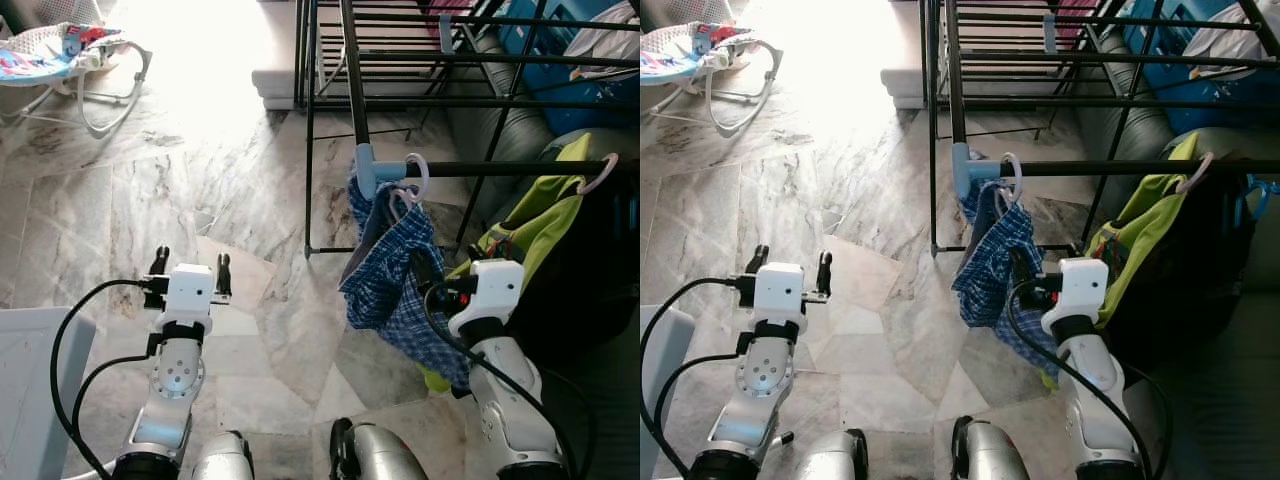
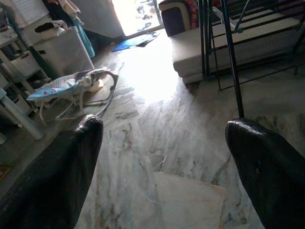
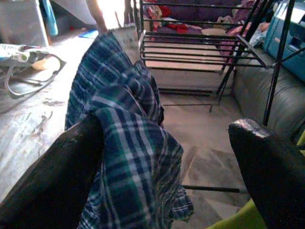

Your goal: Hang hanger

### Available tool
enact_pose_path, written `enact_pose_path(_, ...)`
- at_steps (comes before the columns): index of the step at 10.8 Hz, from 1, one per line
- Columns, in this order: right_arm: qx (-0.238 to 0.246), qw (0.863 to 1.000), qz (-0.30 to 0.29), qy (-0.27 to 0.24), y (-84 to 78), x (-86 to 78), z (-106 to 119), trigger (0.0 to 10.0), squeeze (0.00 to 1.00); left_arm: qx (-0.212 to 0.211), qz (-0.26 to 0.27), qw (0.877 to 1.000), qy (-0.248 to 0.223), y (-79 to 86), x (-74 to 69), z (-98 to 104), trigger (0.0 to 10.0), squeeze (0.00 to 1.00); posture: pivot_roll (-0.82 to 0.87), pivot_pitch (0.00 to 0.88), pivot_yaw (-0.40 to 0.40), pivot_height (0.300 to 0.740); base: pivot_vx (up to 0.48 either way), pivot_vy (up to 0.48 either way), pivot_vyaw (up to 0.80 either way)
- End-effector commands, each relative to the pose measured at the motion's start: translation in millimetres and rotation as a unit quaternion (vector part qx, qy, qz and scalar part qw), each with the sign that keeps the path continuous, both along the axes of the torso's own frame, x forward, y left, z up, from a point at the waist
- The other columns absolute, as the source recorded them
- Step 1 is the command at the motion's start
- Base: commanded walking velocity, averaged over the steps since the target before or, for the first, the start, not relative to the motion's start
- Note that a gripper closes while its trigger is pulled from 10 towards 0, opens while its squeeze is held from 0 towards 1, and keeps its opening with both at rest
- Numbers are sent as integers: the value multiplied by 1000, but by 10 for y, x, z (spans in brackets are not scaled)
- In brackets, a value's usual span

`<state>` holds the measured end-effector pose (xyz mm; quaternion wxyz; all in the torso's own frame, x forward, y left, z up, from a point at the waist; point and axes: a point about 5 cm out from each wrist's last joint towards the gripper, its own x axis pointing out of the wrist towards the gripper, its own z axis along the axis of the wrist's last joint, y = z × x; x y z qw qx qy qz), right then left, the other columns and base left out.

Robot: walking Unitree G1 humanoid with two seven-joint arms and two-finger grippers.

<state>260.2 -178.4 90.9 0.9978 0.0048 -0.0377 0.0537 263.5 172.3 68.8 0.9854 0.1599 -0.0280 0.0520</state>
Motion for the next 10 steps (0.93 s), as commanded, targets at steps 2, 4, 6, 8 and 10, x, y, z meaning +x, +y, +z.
enact_pose_path(2, 6, 1000, 0, -4, 8, 3, 33, 10000, 1000, 4, 4, 1000, 2, 15, -1, -3, 10000, 0, -21, 191, -38, 740, 0, 0, 0)
enact_pose_path(4, 1, 1000, 3, -16, 34, 47, 81, 10000, 1000, 5, 3, 1000, -2, 0, 26, 20, 10000, 0, -20, 189, -35, 740, 0, 0, 0)
enact_pose_path(6, 0, 999, 27, -24, 80, 52, 107, 10000, 1000, 9, 0, 1000, -3, -10, 28, 23, 10000, 0, -20, 191, -35, 740, 0, 0, 0)
enact_pose_path(8, 2, 999, 26, -21, 81, 55, 96, 10000, 1000, 9, 0, 1000, -2, -11, 29, 19, 10000, 0, -20, 191, -34, 740, 0, 0, 0)
enact_pose_path(10, 0, 1000, 21, -22, 66, 84, 108, 10000, 1000, 8, 1, 1000, -2, -15, 33, 16, 10000, 0, -22, 190, -35, 740, 0, 0, 0)
